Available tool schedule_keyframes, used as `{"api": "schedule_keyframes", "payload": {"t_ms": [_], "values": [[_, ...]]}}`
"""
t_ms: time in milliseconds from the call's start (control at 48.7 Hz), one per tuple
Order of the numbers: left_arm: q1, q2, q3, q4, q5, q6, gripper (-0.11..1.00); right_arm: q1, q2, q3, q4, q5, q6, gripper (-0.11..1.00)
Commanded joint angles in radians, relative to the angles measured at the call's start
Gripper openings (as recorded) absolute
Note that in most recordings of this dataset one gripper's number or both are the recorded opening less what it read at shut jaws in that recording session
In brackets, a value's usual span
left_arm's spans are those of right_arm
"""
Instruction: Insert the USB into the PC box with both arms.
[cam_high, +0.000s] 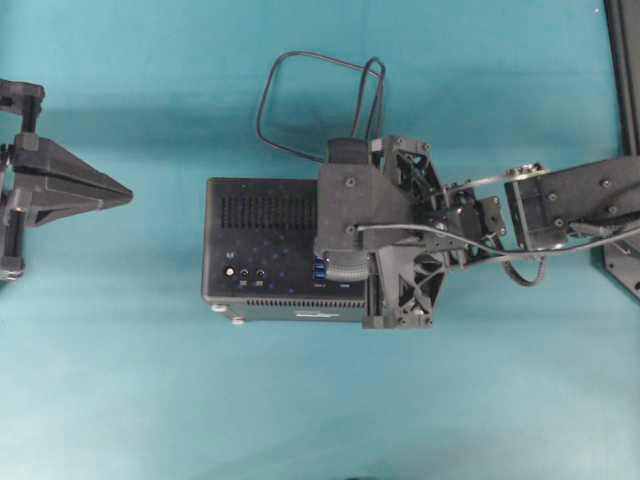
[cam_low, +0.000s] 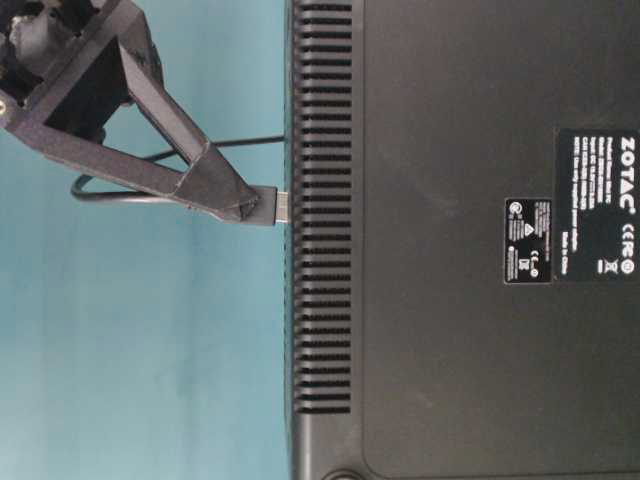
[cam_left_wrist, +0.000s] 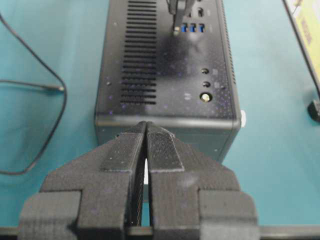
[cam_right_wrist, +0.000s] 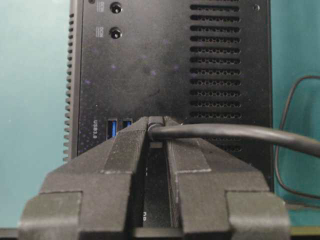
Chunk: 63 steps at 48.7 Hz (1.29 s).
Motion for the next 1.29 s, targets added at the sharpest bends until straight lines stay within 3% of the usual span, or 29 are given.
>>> {"api": "schedule_keyframes", "payload": {"t_ms": [0, 288, 575, 1027, 1274], "values": [[-0.002, 0.003, -0.015, 0.003, -0.009, 0.002, 0.0, 0.021, 0.005, -0.006, 0.006, -0.017, 0.012, 0.09], [-0.002, 0.003, -0.012, 0.003, -0.009, 0.002, 0.0, 0.035, 0.026, -0.014, 0.026, -0.006, 0.006, 0.09], [-0.002, 0.003, -0.012, 0.003, -0.009, 0.002, 0.0, -0.011, 0.018, -0.017, -0.051, 0.028, 0.006, 0.09], [-0.002, 0.003, -0.012, 0.003, -0.009, 0.002, 0.0, 0.072, 0.02, -0.037, -0.021, 0.035, 0.043, 0.09], [-0.002, 0.006, -0.014, 0.003, -0.009, 0.002, 0.0, 0.066, 0.018, -0.055, -0.035, 0.054, 0.034, 0.09]]}}
